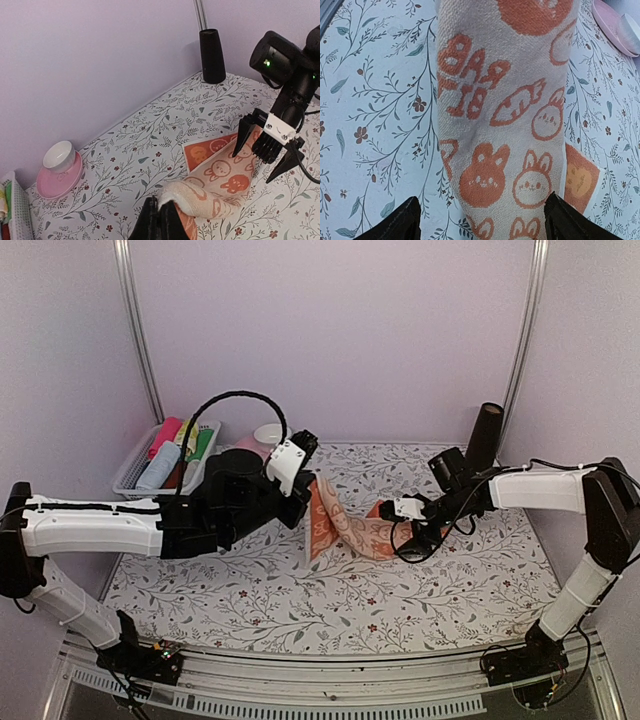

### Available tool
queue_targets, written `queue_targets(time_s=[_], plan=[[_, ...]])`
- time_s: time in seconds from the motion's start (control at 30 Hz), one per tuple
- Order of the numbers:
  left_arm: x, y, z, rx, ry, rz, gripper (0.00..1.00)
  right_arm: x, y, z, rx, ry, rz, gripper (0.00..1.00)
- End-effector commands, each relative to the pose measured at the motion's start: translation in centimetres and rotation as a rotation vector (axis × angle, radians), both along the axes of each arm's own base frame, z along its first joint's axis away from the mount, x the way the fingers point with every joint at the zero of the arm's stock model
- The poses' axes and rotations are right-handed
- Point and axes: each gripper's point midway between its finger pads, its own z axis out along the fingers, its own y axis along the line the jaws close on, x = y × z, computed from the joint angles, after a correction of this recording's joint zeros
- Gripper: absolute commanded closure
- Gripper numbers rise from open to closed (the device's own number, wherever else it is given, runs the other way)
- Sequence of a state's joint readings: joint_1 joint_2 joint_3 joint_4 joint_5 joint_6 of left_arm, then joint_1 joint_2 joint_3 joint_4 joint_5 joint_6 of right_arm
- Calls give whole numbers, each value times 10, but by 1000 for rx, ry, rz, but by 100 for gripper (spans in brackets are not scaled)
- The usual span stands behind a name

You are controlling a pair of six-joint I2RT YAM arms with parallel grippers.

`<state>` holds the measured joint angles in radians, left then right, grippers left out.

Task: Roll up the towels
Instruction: Pass from the right arm to the left, then adjust the towel at the center of the board.

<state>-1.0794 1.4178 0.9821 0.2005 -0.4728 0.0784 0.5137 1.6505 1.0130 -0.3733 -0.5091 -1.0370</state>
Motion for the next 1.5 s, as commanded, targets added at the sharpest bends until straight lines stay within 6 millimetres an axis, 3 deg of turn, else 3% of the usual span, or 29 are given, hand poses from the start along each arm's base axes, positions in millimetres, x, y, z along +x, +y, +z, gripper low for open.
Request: queue_targets(time_s=[0.0, 0.13, 0.23, 0.43, 0.5, 0.57, 0.63, 0.67, 0.73, 0.9, 0.97, 1.03, 1.17, 1.3, 1.4, 1.47], plan=[[-5, 6, 6, -20, 8, 28, 100, 9, 2, -21, -67, -76, 0, 14], [-5, 9, 11, -25, -3, 38, 100, 16, -6, -53, -148, -85, -26, 12], [-5, 11, 12, -28, -5, 41, 100, 29, -7, -56, -158, -102, -81, 14], [-6, 17, 14, -31, -16, 51, 100, 33, -16, -78, -231, -94, -109, 25], [-6, 18, 16, -32, -20, 53, 100, 36, -18, -83, -249, -89, -116, 38], [-7, 19, 17, -28, -26, 51, 100, 33, -17, -84, -259, -65, -106, 66], [-7, 20, 17, -14, -36, 51, 100, 27, -15, -73, -250, -37, -78, 93], [-7, 22, 19, -8, -45, 49, 100, 20, -15, -64, -248, -18, -54, 96], [-13, 22, 25, 3, -69, 16, 100, 6, -12, -32, -214, -7, 6, 97], [-44, 35, 65, -77, -166, -118, 100, -50, -7, 75, -32, 42, 203, 97], [-51, 47, 77, -119, -194, -116, 100, -64, -7, 96, 6, 65, 254, 97], [-50, 58, 76, -124, -195, -77, 100, -62, -7, 95, 5, 102, 249, 95], [-33, 69, 50, -78, -148, 55, 100, -33, -1, 54, -78, 262, 151, 91], [-12, 81, 19, -23, -104, 222, 100, 35, 3, 1, -164, 383, -91, 84], [3, 91, 1, 6, -71, 323, 100, 104, -11, -27, -247, 207, -367, 71], [10, 93, -6, 8, -58, 348, 100, 133, -27, -18, -269, 40, -514, 58]])
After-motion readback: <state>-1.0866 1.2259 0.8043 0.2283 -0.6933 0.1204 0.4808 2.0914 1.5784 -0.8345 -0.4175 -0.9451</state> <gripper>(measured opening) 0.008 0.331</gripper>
